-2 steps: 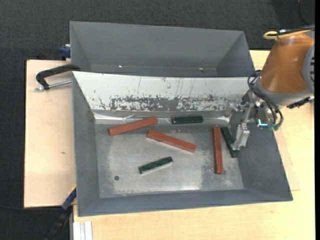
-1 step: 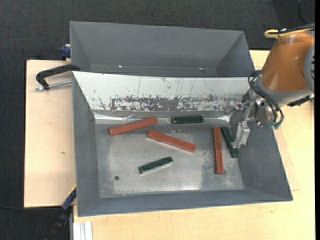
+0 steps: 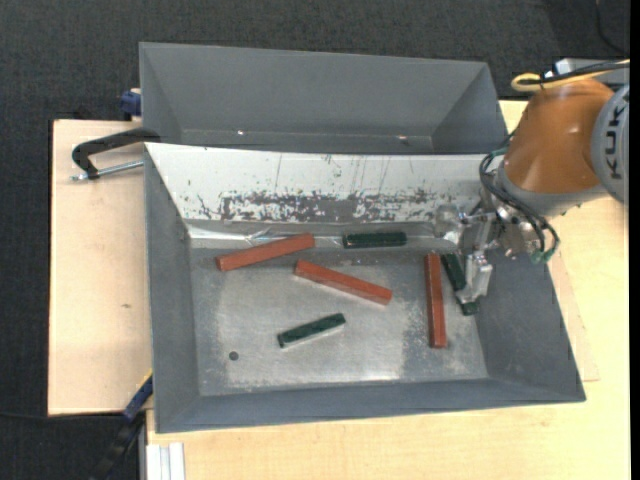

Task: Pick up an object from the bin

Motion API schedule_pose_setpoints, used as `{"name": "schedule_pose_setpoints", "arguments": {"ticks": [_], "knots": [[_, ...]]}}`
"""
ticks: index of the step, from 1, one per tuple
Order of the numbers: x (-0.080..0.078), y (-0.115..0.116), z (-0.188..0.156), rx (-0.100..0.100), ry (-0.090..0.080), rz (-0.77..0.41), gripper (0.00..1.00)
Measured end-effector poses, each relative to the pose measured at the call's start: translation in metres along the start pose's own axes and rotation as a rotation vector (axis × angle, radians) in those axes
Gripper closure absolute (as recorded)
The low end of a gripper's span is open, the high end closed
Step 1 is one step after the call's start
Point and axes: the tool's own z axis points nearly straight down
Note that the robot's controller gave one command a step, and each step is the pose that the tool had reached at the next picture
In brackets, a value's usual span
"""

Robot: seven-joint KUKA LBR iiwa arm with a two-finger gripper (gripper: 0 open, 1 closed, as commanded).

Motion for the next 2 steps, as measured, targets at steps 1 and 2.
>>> {"name": "schedule_pose_setpoints", "arguments": {"ticks": [1, 2], "knots": [[0.005, 0.0037, 0.0235, -0.007, 0.008, -0.346, 0.0], [0.0115, 0.0078, 0.0259, -0.005, 0.005, -0.495, 0.0]]}}
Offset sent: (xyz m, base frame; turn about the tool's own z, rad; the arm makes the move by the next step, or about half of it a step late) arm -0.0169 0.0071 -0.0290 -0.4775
